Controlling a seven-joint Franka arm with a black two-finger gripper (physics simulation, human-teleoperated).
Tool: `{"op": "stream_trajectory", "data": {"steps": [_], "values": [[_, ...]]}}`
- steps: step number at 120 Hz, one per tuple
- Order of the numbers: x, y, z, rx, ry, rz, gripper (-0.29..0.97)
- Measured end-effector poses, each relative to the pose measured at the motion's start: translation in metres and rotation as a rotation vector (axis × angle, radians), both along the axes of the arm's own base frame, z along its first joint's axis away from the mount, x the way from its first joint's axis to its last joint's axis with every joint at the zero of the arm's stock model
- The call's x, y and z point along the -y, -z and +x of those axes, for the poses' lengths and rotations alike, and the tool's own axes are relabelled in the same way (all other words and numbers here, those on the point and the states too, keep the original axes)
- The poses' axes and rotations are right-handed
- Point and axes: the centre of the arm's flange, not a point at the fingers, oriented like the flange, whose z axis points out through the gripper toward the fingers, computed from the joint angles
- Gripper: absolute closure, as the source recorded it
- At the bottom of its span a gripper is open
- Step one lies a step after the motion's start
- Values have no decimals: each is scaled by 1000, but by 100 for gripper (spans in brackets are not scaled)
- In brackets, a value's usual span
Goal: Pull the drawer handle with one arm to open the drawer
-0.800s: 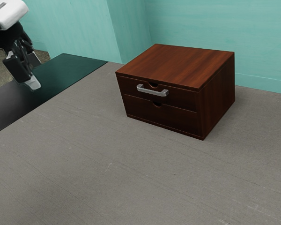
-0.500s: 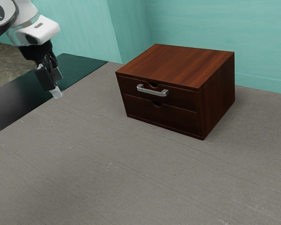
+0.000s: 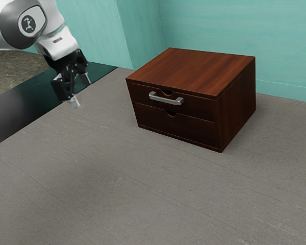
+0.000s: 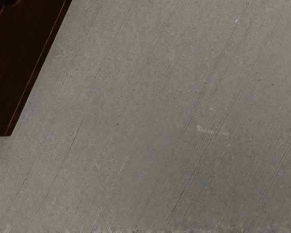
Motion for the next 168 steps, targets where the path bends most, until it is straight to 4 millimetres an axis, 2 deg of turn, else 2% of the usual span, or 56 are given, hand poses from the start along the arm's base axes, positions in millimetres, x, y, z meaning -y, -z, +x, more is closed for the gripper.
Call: {"op": "stream_trajectory", "data": {"steps": [14,24,39,50,78,93,103,127,140,168], "values": [[1,-4,2,-5,103,70,0],[7,4,8,-20,180,125,0],[1,14,20,-19,255,185,0],[-2,13,27,-1,300,217,0],[9,4,36,38,412,262,0],[-2,7,38,43,424,275,0],[-11,17,45,37,425,280,0],[-1,31,66,70,475,309,0],[7,29,75,101,500,326,0],[10,43,92,114,527,340,0]]}}
